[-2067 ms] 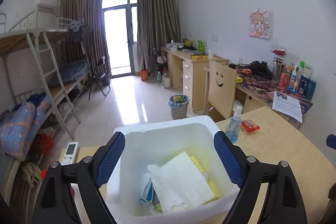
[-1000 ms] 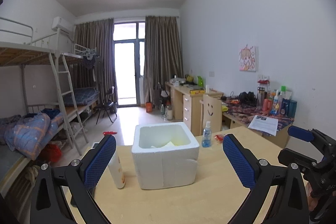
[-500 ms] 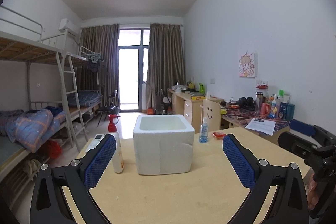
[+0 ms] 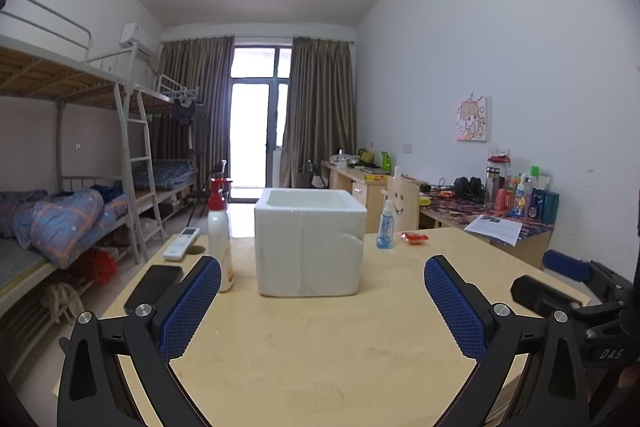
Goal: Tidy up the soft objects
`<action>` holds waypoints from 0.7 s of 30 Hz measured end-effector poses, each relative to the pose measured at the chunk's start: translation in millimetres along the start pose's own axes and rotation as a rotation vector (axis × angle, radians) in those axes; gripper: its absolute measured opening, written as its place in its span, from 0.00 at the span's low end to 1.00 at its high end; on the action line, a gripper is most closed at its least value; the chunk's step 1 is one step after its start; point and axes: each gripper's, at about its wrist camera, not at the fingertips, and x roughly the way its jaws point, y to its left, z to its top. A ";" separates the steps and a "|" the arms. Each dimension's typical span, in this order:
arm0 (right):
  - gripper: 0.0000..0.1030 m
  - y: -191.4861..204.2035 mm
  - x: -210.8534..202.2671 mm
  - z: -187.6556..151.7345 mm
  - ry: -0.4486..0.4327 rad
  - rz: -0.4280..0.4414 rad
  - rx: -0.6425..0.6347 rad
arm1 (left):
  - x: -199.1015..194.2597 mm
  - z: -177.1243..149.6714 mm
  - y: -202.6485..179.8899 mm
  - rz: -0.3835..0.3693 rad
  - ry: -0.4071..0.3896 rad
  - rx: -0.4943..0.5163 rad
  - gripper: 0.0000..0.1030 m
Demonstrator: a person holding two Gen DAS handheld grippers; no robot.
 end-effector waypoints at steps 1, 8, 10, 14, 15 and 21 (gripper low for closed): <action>1.00 0.5 0.7 -2.6 0.006 0.005 0.002 | -0.7 -2.3 -0.9 0.002 0.004 -0.001 0.99; 1.00 3.3 1.3 -14.0 0.007 -0.011 -0.002 | -3.1 -10.3 -4.1 0.009 0.008 0.005 0.99; 1.00 4.6 0.5 -14.9 0.000 -0.021 -0.010 | -3.5 -12.1 -4.9 0.013 0.009 0.007 0.99; 1.00 4.3 -0.2 -17.3 -0.002 -0.018 -0.012 | -2.5 -17.0 -5.1 0.014 0.026 0.008 0.99; 1.00 4.0 0.0 -17.5 -0.001 -0.015 -0.010 | -2.5 -17.9 -5.3 0.014 0.029 0.007 0.99; 1.00 4.1 0.4 -21.3 0.005 -0.010 -0.006 | -4.0 -19.6 -4.8 0.022 0.031 0.007 0.99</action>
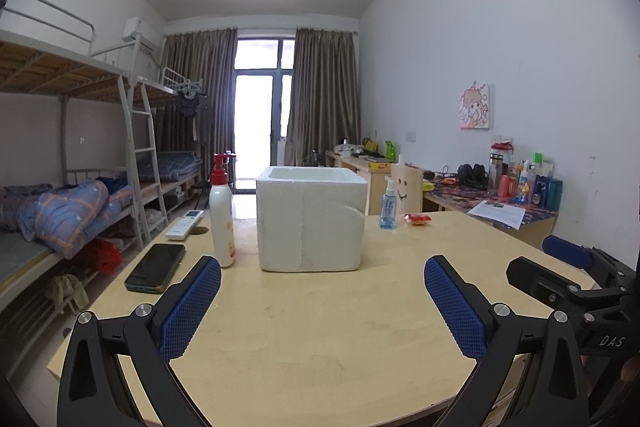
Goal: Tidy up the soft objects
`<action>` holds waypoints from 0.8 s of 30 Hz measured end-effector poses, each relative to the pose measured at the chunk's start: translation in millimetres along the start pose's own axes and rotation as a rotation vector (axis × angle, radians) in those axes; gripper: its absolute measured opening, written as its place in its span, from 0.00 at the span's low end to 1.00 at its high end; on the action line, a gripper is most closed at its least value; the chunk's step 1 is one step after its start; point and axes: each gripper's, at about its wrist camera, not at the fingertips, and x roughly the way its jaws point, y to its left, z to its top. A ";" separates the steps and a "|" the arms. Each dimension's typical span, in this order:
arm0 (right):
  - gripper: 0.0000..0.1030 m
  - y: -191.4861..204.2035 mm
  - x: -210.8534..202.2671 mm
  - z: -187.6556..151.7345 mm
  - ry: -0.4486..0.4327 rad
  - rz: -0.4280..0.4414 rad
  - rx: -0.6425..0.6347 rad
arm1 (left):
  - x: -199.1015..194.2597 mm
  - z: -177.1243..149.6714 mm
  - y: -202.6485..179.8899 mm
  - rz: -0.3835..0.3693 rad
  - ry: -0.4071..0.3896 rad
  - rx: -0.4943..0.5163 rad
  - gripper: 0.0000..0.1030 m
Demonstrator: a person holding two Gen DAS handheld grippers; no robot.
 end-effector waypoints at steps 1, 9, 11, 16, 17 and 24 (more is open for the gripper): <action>1.00 0.5 0.5 -0.5 0.002 -0.002 -0.002 | -0.2 -0.3 0.3 0.000 0.000 -0.002 0.99; 1.00 2.7 1.8 -2.6 0.007 -0.007 -0.002 | 1.8 -2.8 1.5 0.010 0.006 0.004 0.99; 1.00 2.8 2.8 -2.4 0.007 -0.008 -0.002 | 4.8 -2.9 1.2 0.005 0.014 0.004 0.99; 1.00 1.1 3.6 -4.0 0.013 -0.015 0.004 | 7.5 -3.6 1.3 0.002 0.025 0.010 0.99; 1.00 0.7 4.0 -4.0 0.014 -0.016 0.006 | 7.2 -3.8 1.7 0.002 0.026 0.006 0.99; 1.00 3.0 4.5 -4.4 0.018 -0.023 0.002 | 5.6 -2.8 1.6 -0.003 0.020 0.005 0.99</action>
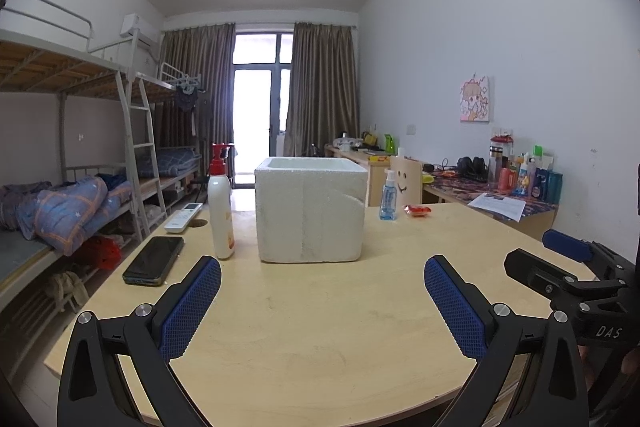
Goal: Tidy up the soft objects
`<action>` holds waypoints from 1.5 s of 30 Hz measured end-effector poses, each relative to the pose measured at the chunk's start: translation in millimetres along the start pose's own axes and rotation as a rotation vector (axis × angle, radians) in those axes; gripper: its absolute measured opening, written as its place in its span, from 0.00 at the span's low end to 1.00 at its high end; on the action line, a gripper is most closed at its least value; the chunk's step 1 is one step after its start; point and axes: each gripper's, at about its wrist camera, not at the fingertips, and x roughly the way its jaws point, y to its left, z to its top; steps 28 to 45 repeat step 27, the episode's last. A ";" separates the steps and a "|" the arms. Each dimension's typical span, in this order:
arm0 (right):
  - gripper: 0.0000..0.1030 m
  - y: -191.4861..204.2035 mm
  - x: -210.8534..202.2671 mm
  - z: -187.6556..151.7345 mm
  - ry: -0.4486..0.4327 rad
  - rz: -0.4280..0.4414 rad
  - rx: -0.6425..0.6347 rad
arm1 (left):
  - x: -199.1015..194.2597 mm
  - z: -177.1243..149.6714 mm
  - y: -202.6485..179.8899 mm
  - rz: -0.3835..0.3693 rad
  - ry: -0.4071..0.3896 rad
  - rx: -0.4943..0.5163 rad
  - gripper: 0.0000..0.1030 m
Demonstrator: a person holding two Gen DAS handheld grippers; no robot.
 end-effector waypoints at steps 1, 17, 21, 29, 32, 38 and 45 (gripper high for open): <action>1.00 0.2 -0.6 0.3 -0.003 0.000 0.000 | 0.0 0.0 -0.3 -0.001 0.000 0.003 0.99; 1.00 1.8 -1.8 1.9 0.003 0.006 -0.006 | 0.0 -0.8 -5.4 -0.012 0.008 0.023 0.99; 1.00 2.2 -3.1 2.3 -0.002 0.006 -0.007 | -0.3 0.4 -6.3 -0.019 0.011 0.029 0.99; 1.00 0.0 -2.7 2.3 -0.001 0.003 0.001 | 1.3 -1.3 -7.3 -0.019 0.015 0.033 0.99; 1.00 0.0 -2.7 2.3 -0.001 0.003 0.001 | 1.3 -1.3 -7.3 -0.019 0.015 0.033 0.99; 1.00 0.0 -2.7 2.3 -0.001 0.003 0.001 | 1.3 -1.3 -7.3 -0.019 0.015 0.033 0.99; 1.00 0.0 -2.7 2.3 -0.001 0.003 0.001 | 1.3 -1.3 -7.3 -0.019 0.015 0.033 0.99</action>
